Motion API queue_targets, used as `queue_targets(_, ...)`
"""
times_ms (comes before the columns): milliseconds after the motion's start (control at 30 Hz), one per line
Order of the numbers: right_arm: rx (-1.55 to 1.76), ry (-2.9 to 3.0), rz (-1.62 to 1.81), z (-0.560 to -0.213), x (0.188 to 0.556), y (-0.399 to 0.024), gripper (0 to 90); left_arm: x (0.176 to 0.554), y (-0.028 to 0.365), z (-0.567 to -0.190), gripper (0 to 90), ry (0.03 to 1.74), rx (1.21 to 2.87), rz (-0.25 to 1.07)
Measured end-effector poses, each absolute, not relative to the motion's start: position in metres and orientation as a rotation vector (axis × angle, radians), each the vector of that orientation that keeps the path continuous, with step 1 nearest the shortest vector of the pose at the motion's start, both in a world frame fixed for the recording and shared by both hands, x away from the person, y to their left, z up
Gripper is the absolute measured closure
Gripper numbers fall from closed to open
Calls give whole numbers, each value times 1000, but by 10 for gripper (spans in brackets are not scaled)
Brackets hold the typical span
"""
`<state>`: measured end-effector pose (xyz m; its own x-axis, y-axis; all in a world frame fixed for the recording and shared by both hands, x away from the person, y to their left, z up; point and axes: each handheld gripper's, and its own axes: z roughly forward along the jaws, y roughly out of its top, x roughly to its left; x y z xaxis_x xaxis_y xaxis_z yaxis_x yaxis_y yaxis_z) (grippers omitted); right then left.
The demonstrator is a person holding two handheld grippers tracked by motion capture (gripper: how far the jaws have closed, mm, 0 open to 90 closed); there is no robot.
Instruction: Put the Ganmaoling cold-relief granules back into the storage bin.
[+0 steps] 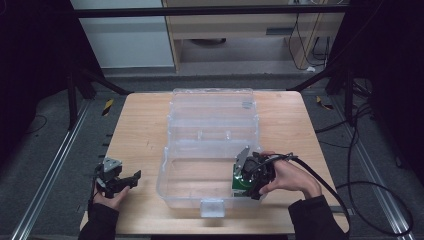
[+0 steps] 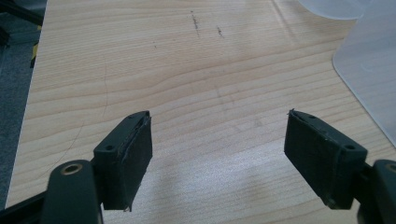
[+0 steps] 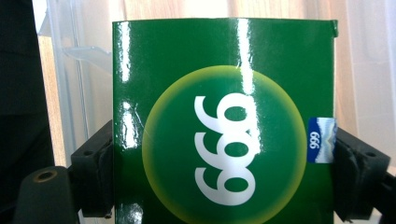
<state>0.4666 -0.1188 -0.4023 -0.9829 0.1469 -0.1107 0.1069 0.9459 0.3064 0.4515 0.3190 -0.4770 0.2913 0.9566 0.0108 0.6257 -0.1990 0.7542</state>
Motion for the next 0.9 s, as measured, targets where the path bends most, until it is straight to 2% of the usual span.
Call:
queue_targets(633, 230, 2988, 429, -410, 469, -121, 137, 452, 319, -477, 229, 1412, 1918, 654)
queue_targets(900, 305, 2933, 536, -392, 467, -131, 117, 452, 319, -477, 229, 1412, 1918, 655)
